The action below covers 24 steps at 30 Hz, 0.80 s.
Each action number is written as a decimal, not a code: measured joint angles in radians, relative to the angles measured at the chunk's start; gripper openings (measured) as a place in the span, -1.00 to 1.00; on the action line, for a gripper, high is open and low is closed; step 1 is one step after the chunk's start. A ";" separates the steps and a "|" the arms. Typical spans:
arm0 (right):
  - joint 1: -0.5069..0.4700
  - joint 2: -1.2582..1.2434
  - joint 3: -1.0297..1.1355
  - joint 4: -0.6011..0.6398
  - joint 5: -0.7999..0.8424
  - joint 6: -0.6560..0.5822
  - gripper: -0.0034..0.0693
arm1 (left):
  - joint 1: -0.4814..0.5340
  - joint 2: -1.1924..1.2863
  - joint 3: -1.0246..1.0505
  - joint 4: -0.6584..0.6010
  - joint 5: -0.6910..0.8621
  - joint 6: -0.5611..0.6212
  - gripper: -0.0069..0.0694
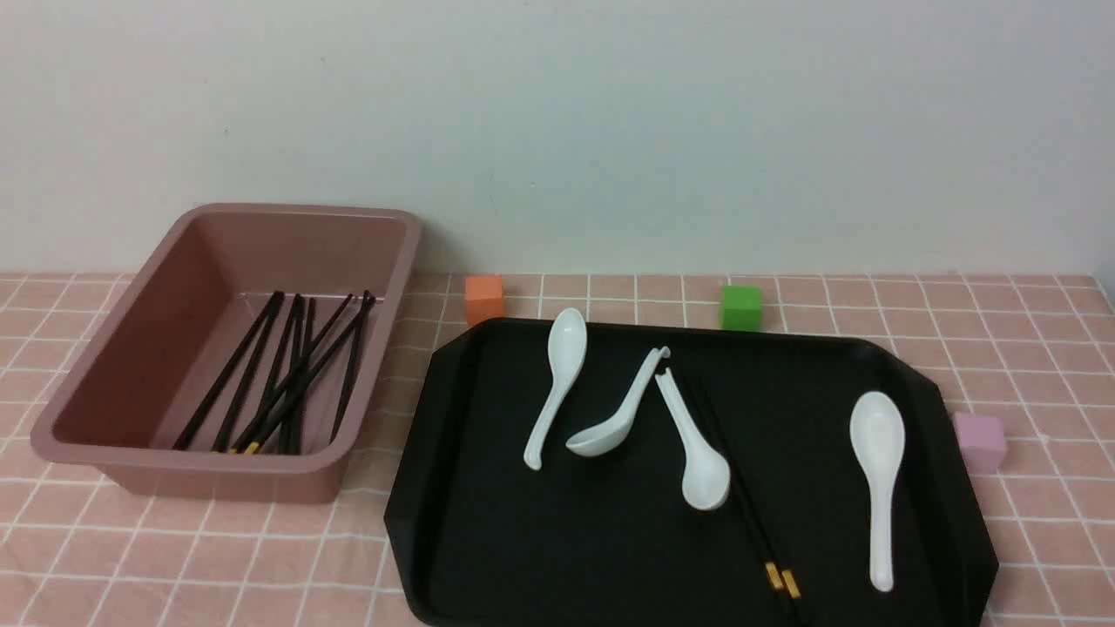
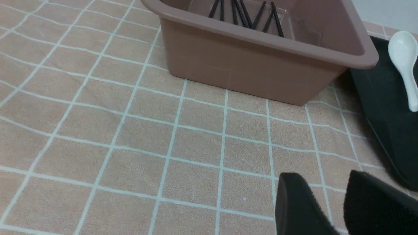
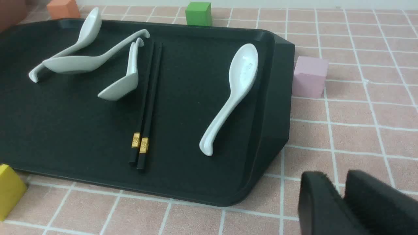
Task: On pink tablecloth take chopsticks from black tray and put them in box.
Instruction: 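Move the gripper over the chopsticks on the black tray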
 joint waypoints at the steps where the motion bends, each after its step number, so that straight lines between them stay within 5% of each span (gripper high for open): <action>1: 0.000 0.000 0.000 0.000 0.000 0.000 -0.50 | 0.000 0.000 0.000 0.000 0.000 0.000 -0.19; 24: 0.000 0.000 0.000 0.000 0.000 0.000 -0.43 | 0.000 0.000 0.000 0.000 0.000 0.000 -0.19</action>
